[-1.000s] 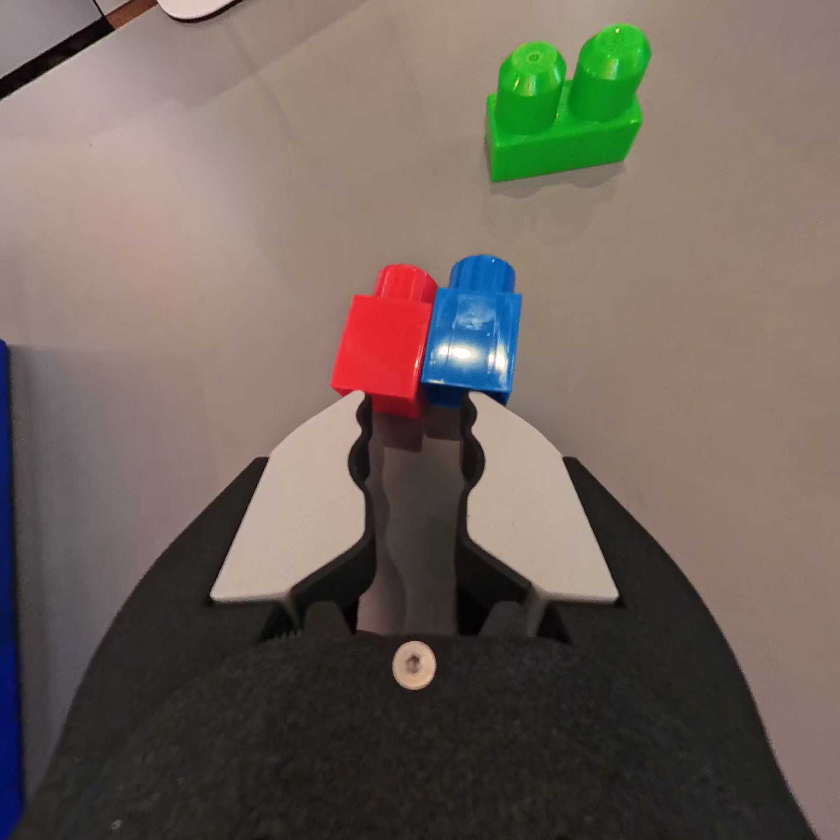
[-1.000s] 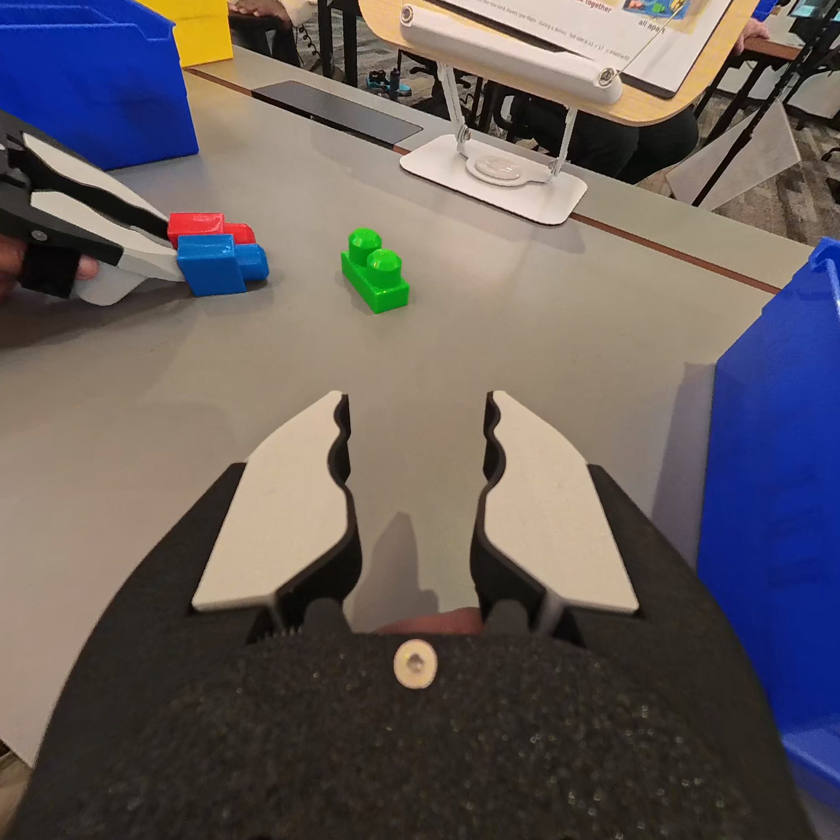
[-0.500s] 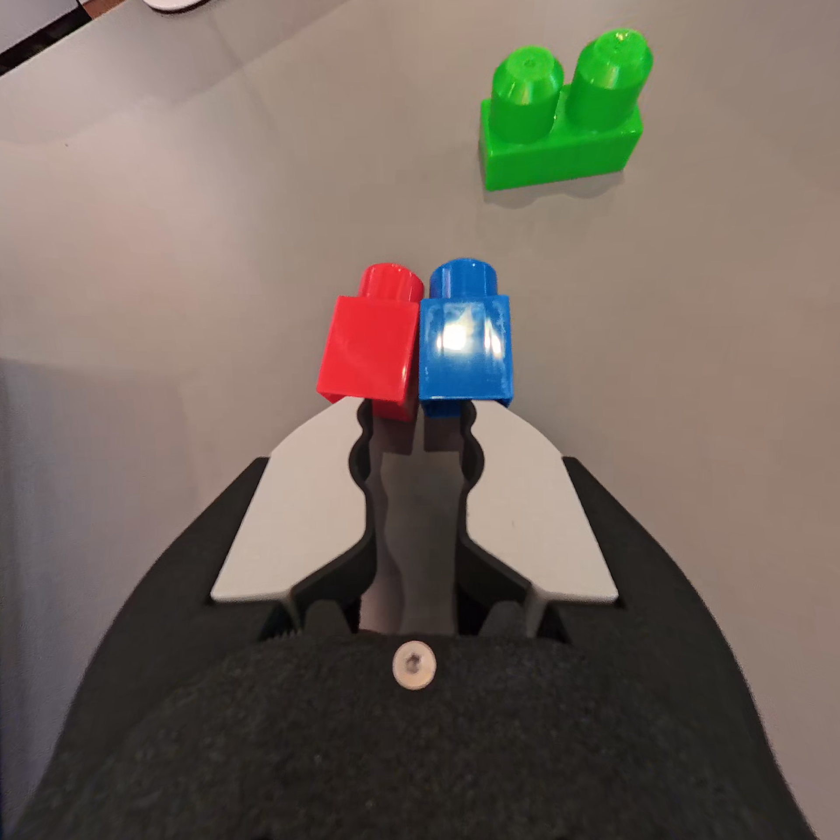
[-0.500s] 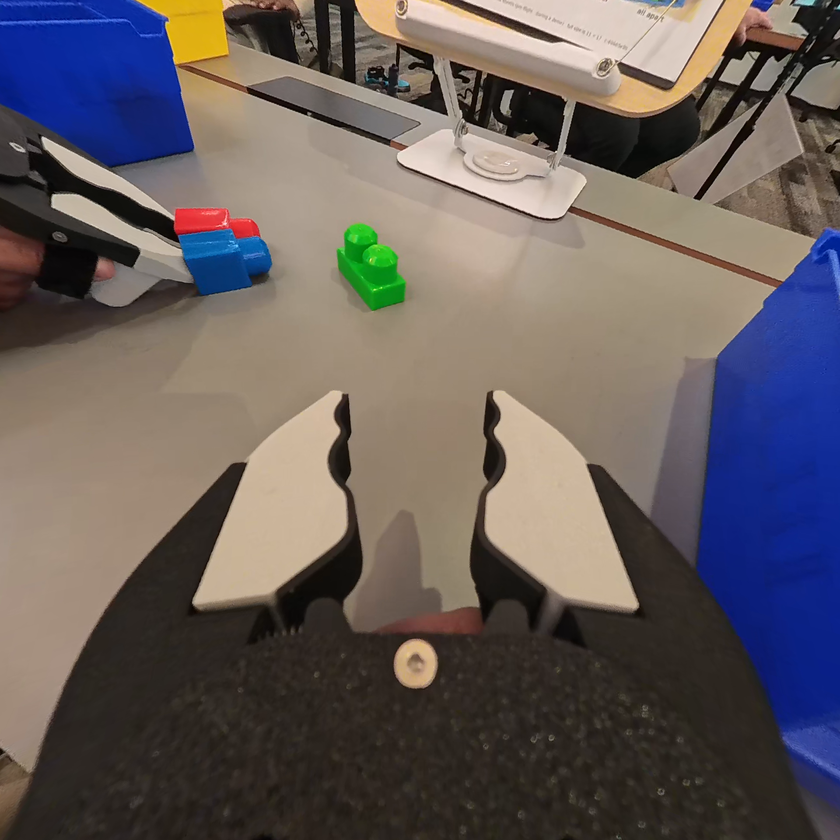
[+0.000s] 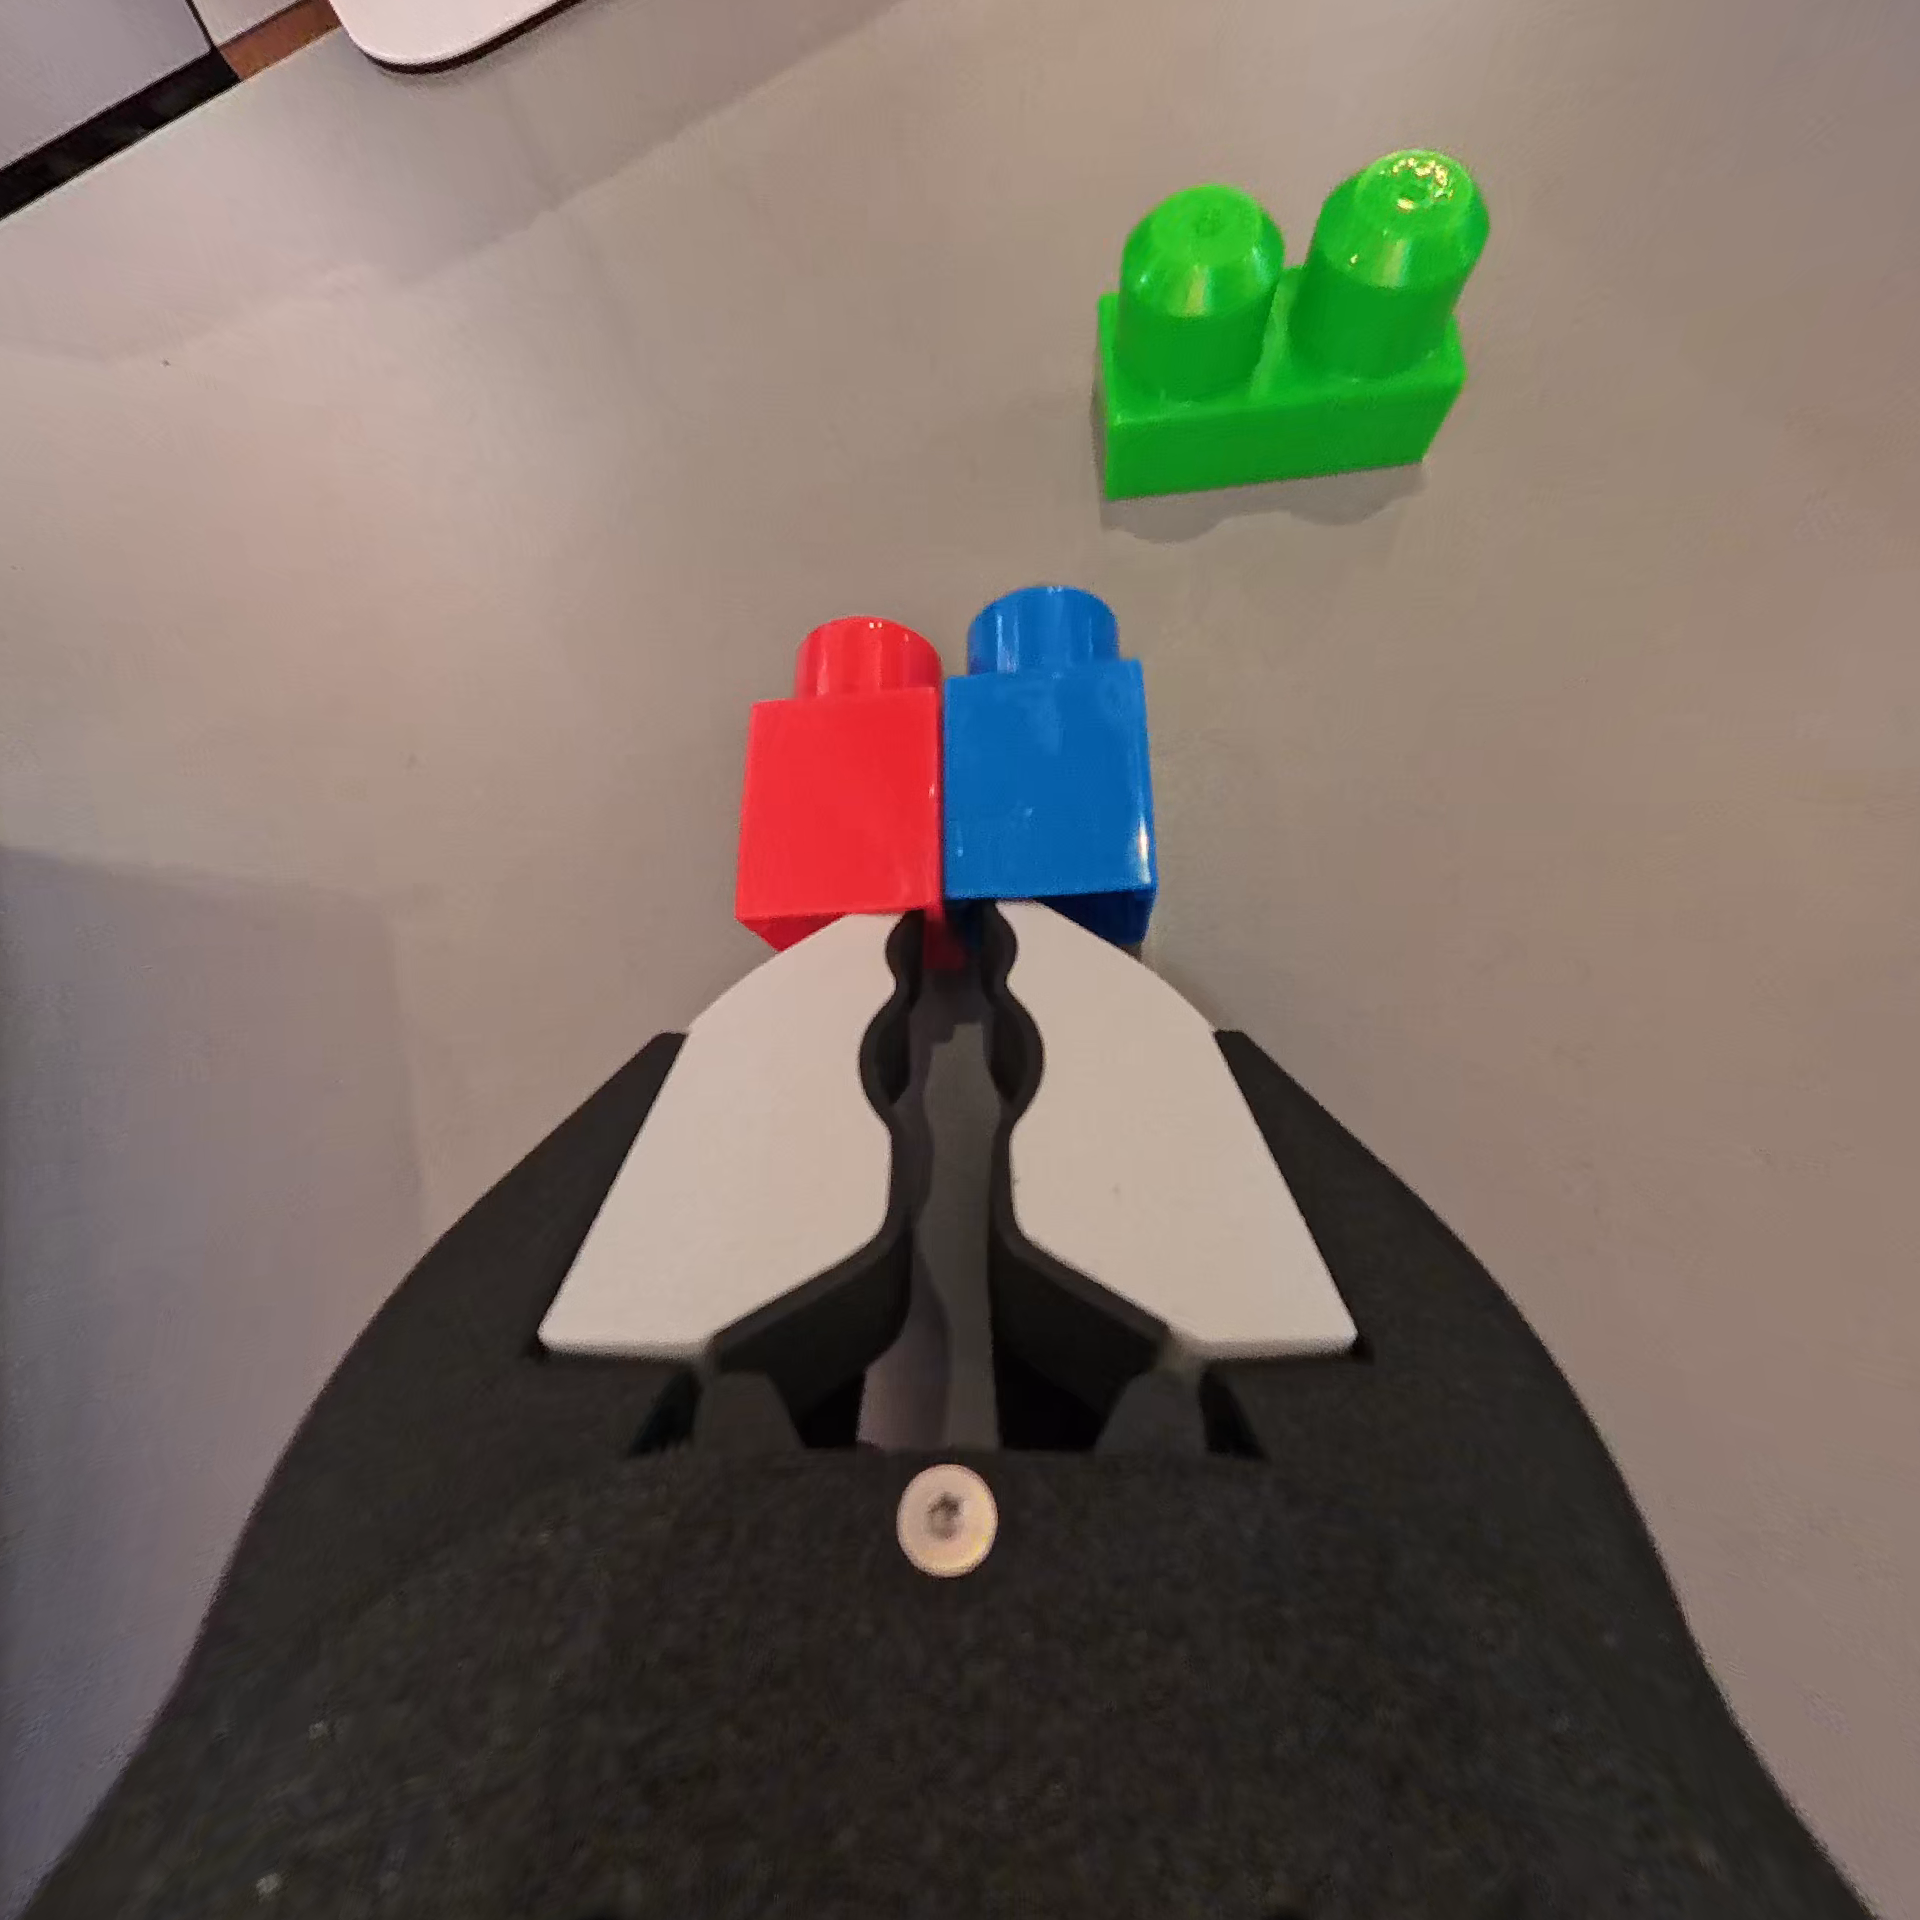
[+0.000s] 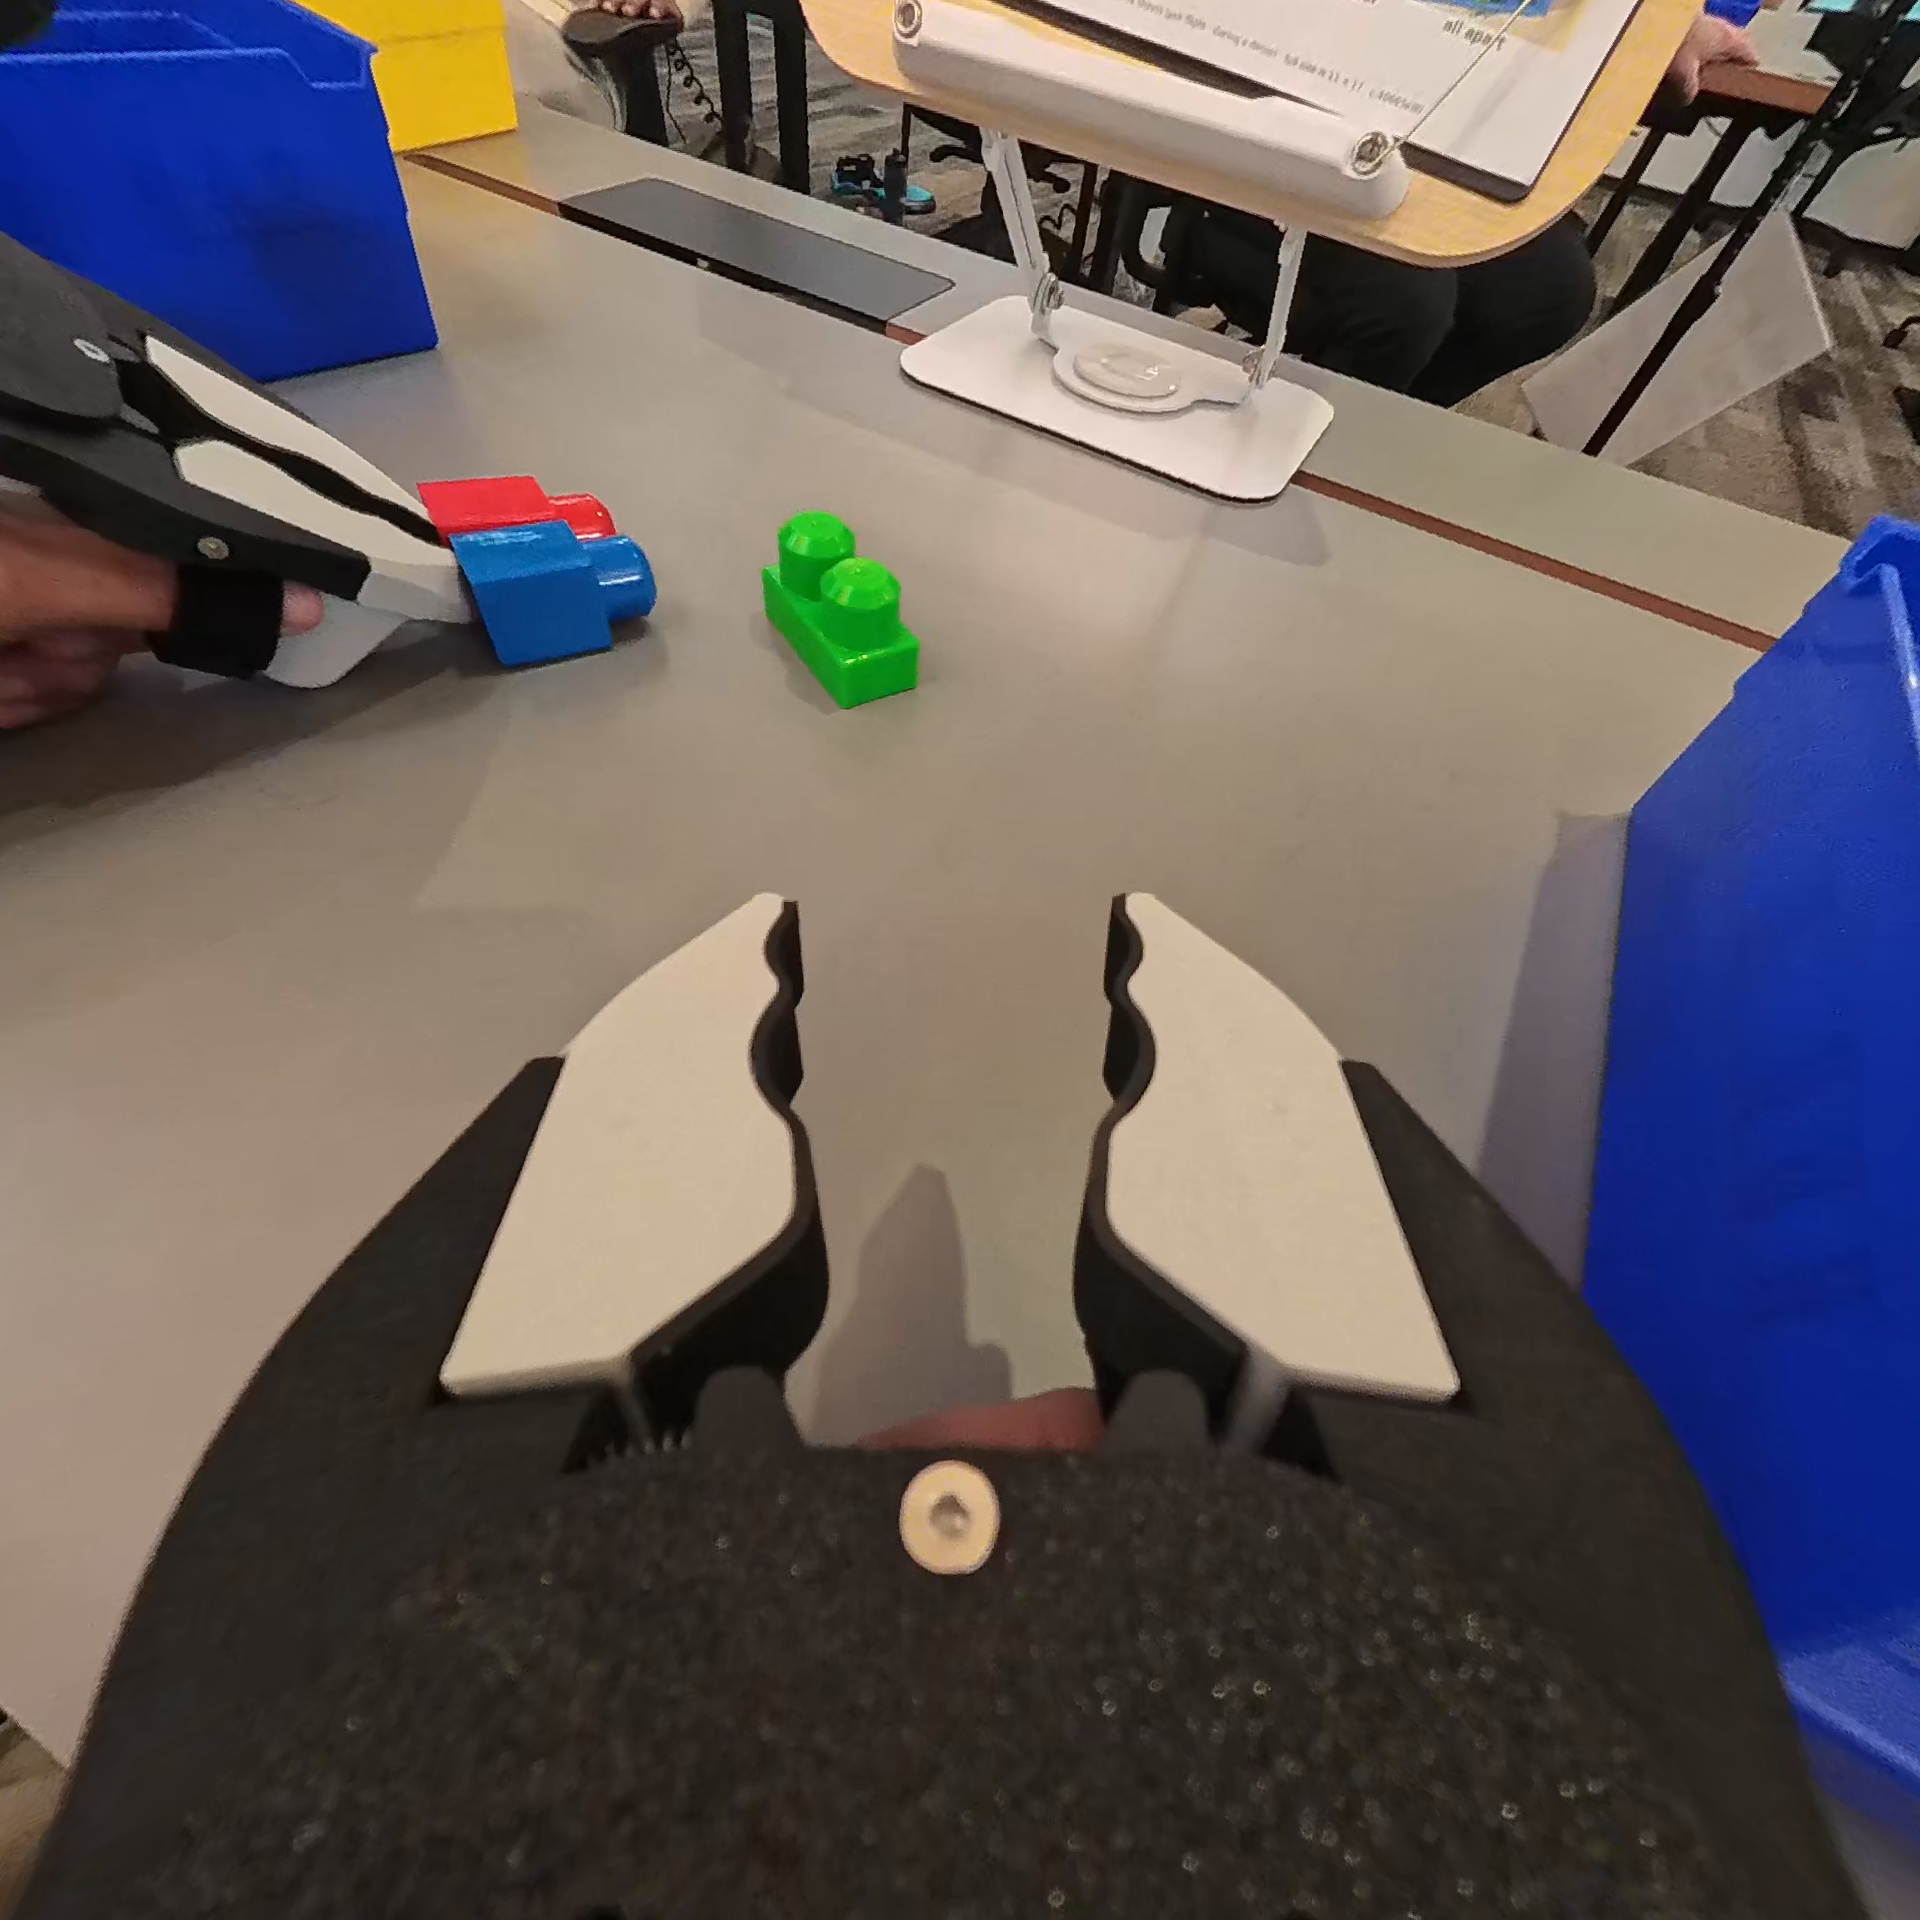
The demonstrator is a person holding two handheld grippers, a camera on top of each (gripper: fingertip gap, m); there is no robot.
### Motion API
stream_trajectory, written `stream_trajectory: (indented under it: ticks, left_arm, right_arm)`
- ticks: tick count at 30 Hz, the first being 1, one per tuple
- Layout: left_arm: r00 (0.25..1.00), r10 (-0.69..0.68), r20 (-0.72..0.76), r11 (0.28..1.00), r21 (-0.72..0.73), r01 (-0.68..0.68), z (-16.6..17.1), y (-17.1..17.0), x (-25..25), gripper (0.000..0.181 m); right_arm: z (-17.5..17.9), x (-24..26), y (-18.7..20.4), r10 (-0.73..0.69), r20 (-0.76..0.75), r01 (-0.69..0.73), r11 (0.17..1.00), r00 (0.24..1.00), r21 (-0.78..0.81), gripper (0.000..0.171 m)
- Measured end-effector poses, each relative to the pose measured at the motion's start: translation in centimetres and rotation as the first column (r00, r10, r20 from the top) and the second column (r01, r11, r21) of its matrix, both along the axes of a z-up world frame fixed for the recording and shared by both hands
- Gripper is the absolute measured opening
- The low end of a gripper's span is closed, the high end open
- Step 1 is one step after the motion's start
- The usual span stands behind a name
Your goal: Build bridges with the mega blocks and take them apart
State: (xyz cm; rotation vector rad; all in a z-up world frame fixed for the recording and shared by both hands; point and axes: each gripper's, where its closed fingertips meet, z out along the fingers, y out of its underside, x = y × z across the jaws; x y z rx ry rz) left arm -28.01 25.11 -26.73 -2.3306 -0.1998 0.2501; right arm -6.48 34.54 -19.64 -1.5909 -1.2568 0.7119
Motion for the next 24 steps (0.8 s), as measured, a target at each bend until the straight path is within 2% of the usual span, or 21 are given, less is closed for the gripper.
stream_trajectory:
  ticks: [9,14,21,24]
  left_arm:
    - [0.998,-0.021,-0.061,0.999,0.025,0.022,0.6,-0.2,0.3,0.009]
    - [0.990,-0.111,-0.084,0.986,0.112,0.120,2.2,-1.0,1.5,0.009]
    - [0.915,-0.225,-0.335,0.949,0.139,0.284,6.3,-5.5,2.2,0.009]
    - [0.906,-0.192,-0.378,0.951,0.156,0.267,7.4,-7.6,1.7,0.009]
  right_arm:
    - [0.1,0.1,0.1,-0.003,-0.002,0.003,1.000,1.000,0.001,0.056]
    - [0.0,0.1,0.1,0.001,0.001,-0.001,1.000,1.000,-0.002,0.054]
    - [1.0,-0.3,0.0,0.033,-0.034,-0.034,0.999,0.999,-0.036,0.057]
    - [1.3,-0.7,-0.3,0.054,-0.050,-0.057,0.997,0.997,-0.051,0.060]
